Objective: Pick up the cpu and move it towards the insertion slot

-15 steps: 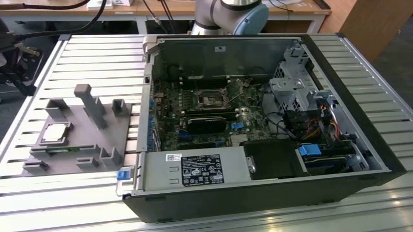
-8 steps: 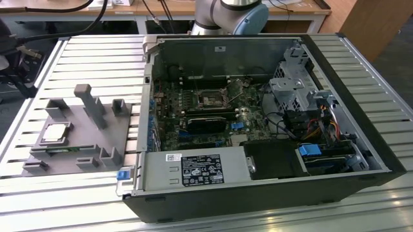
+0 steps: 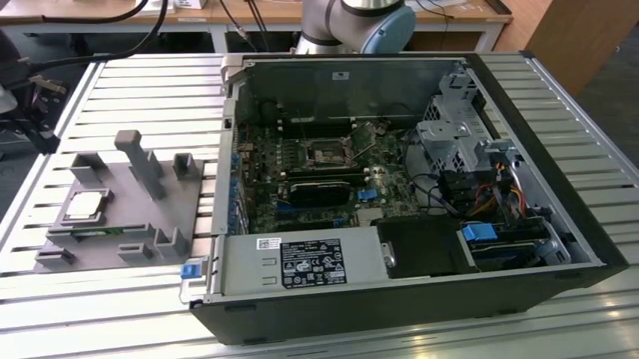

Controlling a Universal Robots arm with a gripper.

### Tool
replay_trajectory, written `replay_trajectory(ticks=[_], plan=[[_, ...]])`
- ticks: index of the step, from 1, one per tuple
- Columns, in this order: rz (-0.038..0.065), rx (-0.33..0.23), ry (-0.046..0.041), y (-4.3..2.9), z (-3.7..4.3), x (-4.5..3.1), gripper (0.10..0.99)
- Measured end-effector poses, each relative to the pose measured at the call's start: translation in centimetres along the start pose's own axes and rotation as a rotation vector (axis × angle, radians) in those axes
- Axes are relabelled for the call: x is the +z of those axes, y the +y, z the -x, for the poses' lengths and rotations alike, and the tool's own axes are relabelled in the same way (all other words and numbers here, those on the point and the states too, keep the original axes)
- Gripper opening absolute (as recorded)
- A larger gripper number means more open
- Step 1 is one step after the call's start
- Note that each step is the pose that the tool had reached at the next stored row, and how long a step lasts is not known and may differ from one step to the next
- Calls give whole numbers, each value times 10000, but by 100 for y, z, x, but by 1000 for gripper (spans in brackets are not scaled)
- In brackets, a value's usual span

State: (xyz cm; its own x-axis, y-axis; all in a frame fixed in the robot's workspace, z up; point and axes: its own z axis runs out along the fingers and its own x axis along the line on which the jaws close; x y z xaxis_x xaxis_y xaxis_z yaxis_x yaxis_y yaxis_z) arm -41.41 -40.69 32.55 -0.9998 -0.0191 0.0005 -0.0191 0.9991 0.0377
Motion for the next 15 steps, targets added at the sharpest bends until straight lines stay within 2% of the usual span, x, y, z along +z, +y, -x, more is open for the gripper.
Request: replay_trajectory(ticks=[15], plan=[[0,0,-1,-3,-5,67,106]])
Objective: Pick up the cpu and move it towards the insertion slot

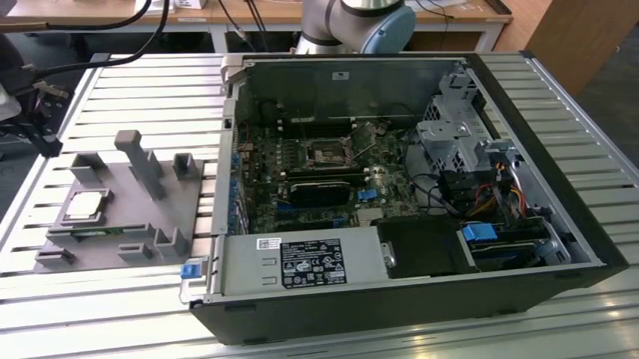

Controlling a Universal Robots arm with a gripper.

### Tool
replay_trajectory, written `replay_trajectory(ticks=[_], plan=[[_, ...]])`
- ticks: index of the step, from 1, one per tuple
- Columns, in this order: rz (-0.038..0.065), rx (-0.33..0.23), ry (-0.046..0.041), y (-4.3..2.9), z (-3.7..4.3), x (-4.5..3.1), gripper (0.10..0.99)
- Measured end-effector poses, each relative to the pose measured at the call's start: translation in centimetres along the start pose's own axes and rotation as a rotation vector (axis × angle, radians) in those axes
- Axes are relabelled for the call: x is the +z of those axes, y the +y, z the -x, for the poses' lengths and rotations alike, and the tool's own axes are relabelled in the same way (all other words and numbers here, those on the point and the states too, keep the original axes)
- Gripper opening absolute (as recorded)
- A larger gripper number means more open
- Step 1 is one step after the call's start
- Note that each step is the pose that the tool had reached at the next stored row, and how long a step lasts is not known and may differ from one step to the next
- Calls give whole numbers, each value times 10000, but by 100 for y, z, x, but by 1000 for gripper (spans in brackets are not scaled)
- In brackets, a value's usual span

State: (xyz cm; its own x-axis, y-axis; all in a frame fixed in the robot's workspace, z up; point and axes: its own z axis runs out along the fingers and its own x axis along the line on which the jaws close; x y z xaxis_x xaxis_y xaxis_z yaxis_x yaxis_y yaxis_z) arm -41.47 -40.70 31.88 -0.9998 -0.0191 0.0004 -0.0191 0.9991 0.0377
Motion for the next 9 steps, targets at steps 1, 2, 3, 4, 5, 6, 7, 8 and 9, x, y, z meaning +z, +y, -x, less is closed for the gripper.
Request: replay_trajectory(ticks=[1,2,3,4,5,6,7,8,9], plan=[[1,0,-1,0,0,4,106],[0,0,-1,-1,-1,9,106],[1,0,-1,-1,-1,14,106],[1,0,0,-1,-1,19,106],[0,0,0,-2,-1,26,106],[0,0,0,-2,-1,32,106],[0,0,0,-2,-1,39,106],[0,0,0,-3,-1,46,106],[0,0,-1,-3,-2,54,106]])
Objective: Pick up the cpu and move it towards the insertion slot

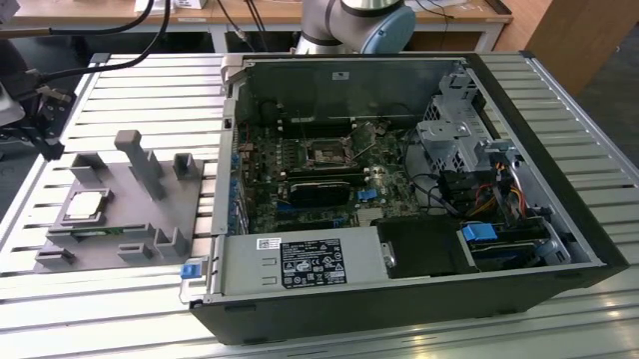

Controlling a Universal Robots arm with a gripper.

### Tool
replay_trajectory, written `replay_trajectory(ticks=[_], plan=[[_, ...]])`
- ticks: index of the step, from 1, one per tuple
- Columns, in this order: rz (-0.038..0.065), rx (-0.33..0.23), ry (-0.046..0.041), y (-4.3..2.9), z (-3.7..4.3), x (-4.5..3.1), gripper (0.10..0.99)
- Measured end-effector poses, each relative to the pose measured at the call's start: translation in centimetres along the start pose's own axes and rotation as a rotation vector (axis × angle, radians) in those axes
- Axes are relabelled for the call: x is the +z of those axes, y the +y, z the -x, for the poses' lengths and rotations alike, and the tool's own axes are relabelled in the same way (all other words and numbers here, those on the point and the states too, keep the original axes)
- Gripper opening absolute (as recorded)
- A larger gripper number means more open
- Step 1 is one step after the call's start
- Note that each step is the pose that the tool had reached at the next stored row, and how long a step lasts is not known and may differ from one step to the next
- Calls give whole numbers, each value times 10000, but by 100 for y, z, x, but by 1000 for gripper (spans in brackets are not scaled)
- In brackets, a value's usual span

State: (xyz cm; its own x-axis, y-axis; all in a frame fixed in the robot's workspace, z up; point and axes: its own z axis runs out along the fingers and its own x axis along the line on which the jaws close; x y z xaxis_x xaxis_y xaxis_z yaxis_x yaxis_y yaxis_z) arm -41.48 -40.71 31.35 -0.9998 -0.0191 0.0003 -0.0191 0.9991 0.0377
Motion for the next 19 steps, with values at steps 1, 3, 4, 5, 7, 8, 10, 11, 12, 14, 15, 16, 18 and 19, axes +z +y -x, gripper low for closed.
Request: replay_trajectory(ticks=[1,3,4,5,7,8,10,11,12,14,15,16,18,19], plan=[[0,0,-1,0,0,9,106],[0,0,-2,-2,-1,29,106],[0,1,-3,-3,-2,39,106],[0,0,-3,-3,-2,49,106],[0,0,-2,-6,-5,65,106],[0,0,-3,-7,-6,73,106],[0,-1,-2,-10,-10,88,106],[-1,-1,-1,-12,-14,95,106],[-1,-1,-4,-14,-19,102,106],[0,0,-12,-17,-35,118,106],[0,0,-15,-19,-42,124,114],[0,-1,-17,-21,-49,130,169],[1,-1,-21,-23,-59,142,235],[0,-1,-19,-23,-65,147,294]])
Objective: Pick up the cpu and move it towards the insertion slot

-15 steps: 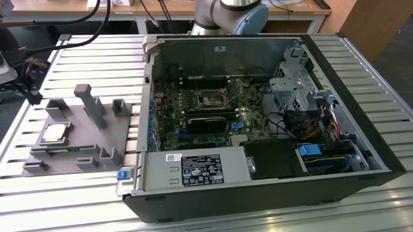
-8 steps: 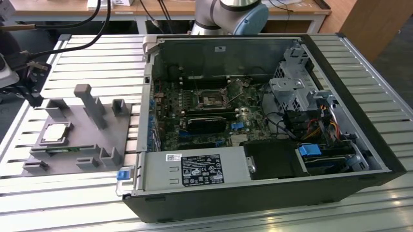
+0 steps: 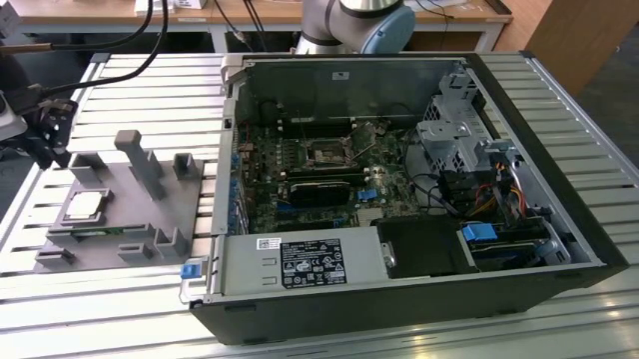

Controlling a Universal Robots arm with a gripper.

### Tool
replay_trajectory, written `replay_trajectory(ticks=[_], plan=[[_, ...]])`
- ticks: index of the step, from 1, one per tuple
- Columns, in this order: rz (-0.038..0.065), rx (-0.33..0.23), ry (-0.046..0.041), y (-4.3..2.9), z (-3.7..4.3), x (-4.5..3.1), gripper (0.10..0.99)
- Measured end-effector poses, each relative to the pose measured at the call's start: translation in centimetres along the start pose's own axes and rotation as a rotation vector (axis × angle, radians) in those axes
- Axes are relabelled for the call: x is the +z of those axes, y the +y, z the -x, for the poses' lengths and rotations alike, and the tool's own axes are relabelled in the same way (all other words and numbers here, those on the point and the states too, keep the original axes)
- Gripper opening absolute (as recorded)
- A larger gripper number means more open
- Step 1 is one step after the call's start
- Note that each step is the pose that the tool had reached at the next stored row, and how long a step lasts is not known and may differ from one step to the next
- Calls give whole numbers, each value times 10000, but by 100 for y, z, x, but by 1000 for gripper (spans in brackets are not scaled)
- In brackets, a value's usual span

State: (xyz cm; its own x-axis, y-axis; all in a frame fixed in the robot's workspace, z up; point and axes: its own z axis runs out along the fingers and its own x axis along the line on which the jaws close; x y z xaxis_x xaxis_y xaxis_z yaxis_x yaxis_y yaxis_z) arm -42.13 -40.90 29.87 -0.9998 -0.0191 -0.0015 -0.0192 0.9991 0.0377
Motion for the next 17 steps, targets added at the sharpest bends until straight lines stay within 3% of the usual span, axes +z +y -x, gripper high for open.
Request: replay_trajectory(ticks=[1,3,6,9,17], plan=[[0,0,0,0,-5,5,294],[0,0,-1,-1,-13,17,412],[-1,0,1,-2,-20,33,467],[0,0,-1,-2,-25,55,588],[0,0,0,-4,-29,102,588]])
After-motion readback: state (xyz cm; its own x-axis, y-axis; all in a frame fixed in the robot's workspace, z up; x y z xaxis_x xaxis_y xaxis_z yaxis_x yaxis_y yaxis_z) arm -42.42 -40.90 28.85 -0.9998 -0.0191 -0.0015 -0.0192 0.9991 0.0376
